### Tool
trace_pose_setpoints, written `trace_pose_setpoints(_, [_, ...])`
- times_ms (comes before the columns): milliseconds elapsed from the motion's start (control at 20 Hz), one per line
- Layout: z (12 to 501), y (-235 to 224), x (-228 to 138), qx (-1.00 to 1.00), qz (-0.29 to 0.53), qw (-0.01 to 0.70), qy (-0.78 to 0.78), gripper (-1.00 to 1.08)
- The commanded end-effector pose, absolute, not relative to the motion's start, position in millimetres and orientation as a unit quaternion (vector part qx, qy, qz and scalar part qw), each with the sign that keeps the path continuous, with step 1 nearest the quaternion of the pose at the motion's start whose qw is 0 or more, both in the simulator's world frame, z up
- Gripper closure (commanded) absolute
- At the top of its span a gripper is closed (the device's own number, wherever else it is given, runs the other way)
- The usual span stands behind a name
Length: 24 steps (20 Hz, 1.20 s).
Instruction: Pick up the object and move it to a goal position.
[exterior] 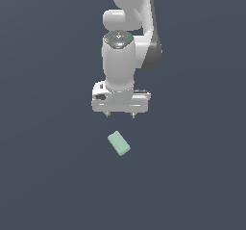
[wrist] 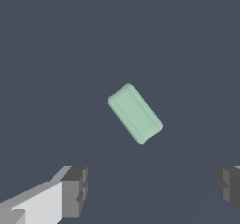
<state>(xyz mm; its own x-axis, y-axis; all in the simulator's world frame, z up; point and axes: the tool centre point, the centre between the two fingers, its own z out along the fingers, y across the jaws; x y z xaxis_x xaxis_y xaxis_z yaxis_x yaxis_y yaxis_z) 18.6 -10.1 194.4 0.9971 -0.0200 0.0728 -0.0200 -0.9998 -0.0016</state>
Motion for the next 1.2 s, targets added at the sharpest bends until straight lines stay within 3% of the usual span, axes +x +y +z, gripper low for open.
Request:
trace_pose_setpoints(0, [194.4,-10.2,18.6,-0.999,-0.036,0.0,0.01,-0.92])
trace_pose_setpoints(1150, [179.8,-15.1,16.5,-0.999,-0.021,-0.011,-0.043,-0.92])
